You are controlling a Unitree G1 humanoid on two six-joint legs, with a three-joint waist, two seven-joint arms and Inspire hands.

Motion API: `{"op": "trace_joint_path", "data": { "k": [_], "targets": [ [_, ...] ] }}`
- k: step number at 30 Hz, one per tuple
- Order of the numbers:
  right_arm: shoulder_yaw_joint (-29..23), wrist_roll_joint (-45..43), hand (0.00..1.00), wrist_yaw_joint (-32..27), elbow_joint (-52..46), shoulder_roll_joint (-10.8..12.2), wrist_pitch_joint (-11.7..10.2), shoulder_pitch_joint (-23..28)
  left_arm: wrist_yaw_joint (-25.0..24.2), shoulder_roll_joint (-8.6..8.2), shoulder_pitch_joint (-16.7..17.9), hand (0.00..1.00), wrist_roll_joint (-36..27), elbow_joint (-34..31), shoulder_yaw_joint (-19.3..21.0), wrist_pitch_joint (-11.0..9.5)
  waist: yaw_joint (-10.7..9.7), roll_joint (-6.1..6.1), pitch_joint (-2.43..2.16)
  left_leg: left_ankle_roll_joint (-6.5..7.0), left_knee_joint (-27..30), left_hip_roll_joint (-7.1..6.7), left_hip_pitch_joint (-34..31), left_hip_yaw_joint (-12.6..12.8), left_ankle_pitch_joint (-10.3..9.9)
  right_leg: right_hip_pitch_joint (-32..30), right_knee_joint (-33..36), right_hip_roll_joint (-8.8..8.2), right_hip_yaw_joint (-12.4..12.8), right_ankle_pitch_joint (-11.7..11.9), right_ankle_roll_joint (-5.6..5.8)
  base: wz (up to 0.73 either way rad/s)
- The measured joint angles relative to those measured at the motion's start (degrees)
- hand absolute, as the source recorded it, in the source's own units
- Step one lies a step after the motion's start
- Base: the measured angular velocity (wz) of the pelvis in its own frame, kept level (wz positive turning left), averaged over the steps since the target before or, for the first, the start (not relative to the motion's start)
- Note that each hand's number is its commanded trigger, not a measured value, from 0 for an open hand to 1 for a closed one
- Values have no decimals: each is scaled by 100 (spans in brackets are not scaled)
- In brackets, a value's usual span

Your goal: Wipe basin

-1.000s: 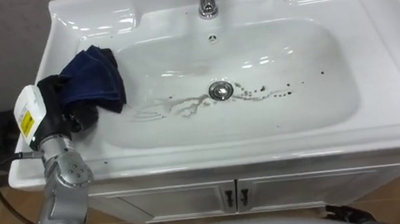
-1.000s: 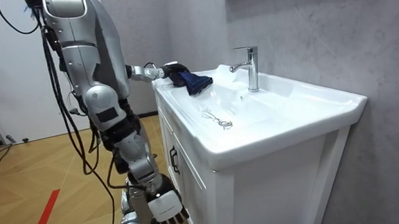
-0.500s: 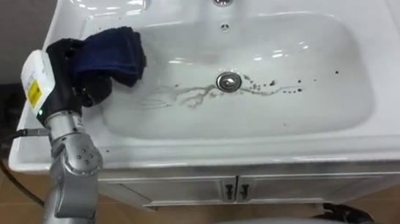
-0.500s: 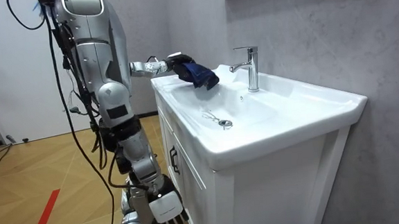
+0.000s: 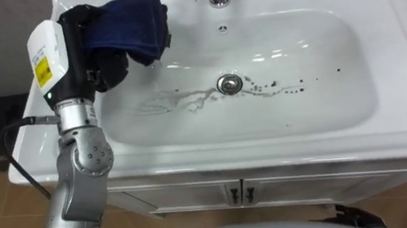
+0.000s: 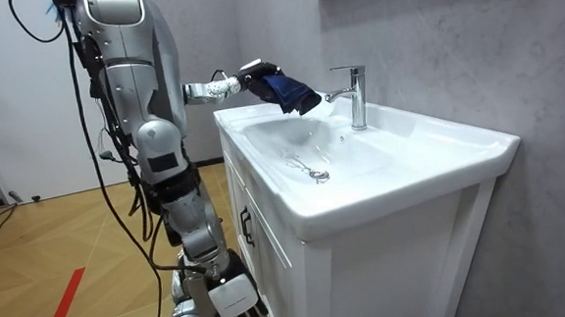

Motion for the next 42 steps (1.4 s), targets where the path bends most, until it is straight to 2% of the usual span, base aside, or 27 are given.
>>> {"op": "trace_joint_path", "data": {
  "k": [5, 8, 13, 16, 19, 24, 29, 33, 42],
  "targets": [
    [-6, -4, 0, -51, 8, 8, 13, -22, -1, 13, 9, 100, 120, 0, -236, 0, -39, -11, -6, 3, -1, -1, -64, 0, 9, -1, 6, -1, 8, 2, -3, 0],
    [-13, -27, 0, -84, -6, 10, 66, -32, -12, 120, 131, 100, 410, 1, -404, 0, -72, -12, -19, 3, 4, -1, -51, 0, 9, -2, 6, -1, 7, 2, -3, 0],
    [-5, -32, 0, -95, -89, 9, 176, -5, -90, 146, 176, 100, 1387, 348, -552, 103, -117, -25, -29, 3, 13, 2, -68, 20, 9, -72, 11, -1, 20, 2, -3, -1],
    [7, -28, 0, -154, -158, 13, 247, 5, -448, 178, 184, 100, 1530, 838, -777, 445, -148, -21, -37, 3, 11, 10, -84, 52, 8, -99, 18, 0, 28, 2, -4, -4],
    [9, -34, 0, -207, -184, 23, 312, -20, -824, 204, 185, 100, 1753, 976, -976, 656, -172, -40, -46, 3, 40, 14, -149, 49, 8, -123, 38, 0, 25, 4, -6, 0],
    [45, -294, 0, -425, -328, 18, 390, -5, -1031, 266, 142, 100, 2209, 1284, -1180, 783, -204, -18, -64, 4, 64, 28, -179, 77, 8, -179, 97, -1, 49, 4, -7, -2],
    [46, -721, 0, -602, -382, -13, 450, -9, -1157, 331, 135, 100, 2363, 1425, -1181, 1031, -300, 56, -28, 4, 63, 36, -187, 105, 7, -183, 105, 4, 83, 8, -13, -4],
    [-9, -1262, 0, -663, -392, -39, 623, -30, -1402, 331, 103, 100, 2749, 1417, -1176, 1110, -321, 153, -22, 4, 58, 51, -166, 150, 5, -202, 107, 16, 143, 10, -17, -7],
    [12, -2005, 0, -665, -302, -33, 1008, -29, -2001, 332, 63, 100, 2876, 1105, -1184, 1399, -335, 161, -20, 3, 121, 52, -263, 146, 6, -280, 88, 17, 155, 9, -19, 0]
  ]
}}
